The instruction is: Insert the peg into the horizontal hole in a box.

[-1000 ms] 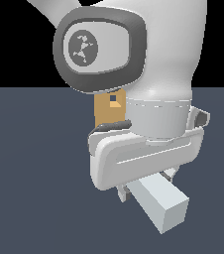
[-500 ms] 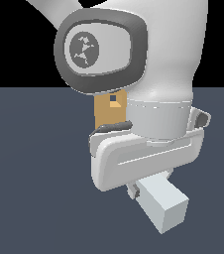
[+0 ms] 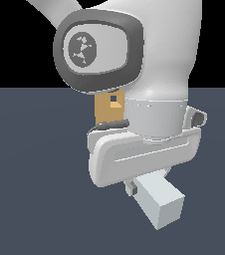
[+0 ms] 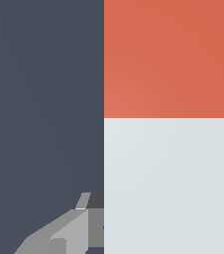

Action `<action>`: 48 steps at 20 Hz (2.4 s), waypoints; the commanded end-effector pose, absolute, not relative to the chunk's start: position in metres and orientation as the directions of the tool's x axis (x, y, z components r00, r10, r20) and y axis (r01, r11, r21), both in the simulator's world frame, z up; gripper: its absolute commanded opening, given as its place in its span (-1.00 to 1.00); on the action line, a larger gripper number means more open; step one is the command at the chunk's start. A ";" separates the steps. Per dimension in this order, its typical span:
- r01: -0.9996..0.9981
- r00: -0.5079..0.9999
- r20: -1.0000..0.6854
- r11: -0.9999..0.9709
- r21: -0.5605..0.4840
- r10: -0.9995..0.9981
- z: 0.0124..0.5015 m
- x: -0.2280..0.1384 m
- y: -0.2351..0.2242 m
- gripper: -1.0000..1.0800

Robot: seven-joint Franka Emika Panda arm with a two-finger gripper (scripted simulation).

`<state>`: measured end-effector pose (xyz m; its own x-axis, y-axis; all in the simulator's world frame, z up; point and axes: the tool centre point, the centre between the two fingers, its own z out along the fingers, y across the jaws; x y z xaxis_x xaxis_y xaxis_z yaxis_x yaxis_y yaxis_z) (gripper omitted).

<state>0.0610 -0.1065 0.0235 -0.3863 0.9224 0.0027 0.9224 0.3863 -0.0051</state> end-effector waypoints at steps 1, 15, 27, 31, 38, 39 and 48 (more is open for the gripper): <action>0.926 -0.377 0.001 0.377 -0.001 0.926 0.030 0.060 -0.099 -1.00; 0.971 -0.239 0.001 0.239 0.000 0.971 0.080 0.036 -0.010 -1.00; 0.993 -0.118 0.000 0.118 0.000 0.993 0.123 0.030 0.069 -1.00; 0.995 -0.098 0.000 0.098 0.000 0.995 0.130 0.030 0.082 -1.00; 0.996 -0.089 0.000 0.089 0.000 0.996 0.133 0.032 0.088 -1.00; 0.996 -0.089 0.000 0.089 0.000 0.996 0.133 0.032 0.087 -1.00; 0.996 -0.091 0.001 0.091 0.004 0.996 0.135 0.034 0.088 -1.00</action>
<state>0.0318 0.0878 0.1318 -0.0905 0.9959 0.0006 0.9959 0.0905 -0.0019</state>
